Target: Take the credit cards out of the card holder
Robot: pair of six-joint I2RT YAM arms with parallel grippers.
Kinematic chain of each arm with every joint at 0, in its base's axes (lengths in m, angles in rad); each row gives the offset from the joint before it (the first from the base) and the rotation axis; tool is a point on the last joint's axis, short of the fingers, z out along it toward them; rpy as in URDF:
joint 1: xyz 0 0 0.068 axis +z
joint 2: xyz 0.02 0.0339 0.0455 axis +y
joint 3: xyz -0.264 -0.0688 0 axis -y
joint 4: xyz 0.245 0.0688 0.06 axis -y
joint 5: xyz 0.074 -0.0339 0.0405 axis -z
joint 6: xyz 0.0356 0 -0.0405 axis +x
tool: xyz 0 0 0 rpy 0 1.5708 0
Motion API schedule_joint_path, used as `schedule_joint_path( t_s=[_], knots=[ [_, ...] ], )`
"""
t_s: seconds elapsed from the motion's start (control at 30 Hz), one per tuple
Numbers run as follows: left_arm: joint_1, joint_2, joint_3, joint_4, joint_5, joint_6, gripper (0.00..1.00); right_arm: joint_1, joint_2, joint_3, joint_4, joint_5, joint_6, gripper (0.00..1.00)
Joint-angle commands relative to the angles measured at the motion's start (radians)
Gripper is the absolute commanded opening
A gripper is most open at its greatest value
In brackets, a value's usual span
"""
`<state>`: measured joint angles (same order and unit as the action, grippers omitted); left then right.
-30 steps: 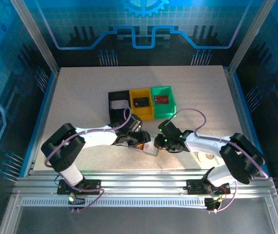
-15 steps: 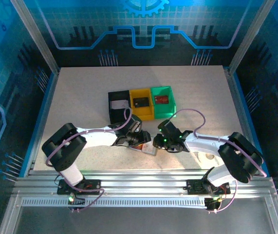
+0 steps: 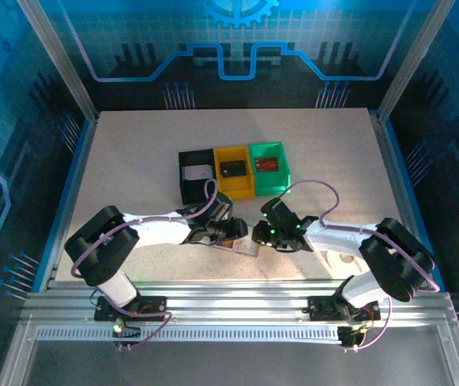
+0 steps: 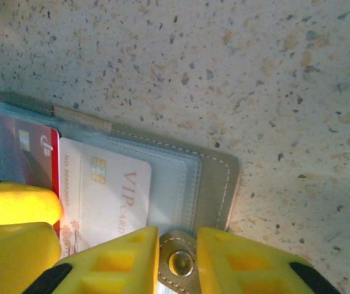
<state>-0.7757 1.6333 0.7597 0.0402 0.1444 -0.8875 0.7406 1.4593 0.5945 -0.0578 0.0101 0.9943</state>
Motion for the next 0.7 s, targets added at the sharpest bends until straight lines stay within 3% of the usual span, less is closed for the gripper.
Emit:
schedule_joint_path(
  t_s=[0.0,0.43,0.67],
  knots=[
    [-0.012,-0.026,-0.013,-0.068,-0.055,0.05,0.46,0.014,0.034,-0.034,-0.036,-0.009,0.012,0.23],
    [-0.043,0.011,0.0,-0.063,-0.071,0.055,0.46,0.018,0.035,-0.04,-0.027,-0.01,0.016,0.23],
    [-0.043,0.011,-0.032,0.004,-0.055,0.028,0.36,0.029,0.059,-0.045,-0.003,-0.017,0.023,0.23]
  ],
)
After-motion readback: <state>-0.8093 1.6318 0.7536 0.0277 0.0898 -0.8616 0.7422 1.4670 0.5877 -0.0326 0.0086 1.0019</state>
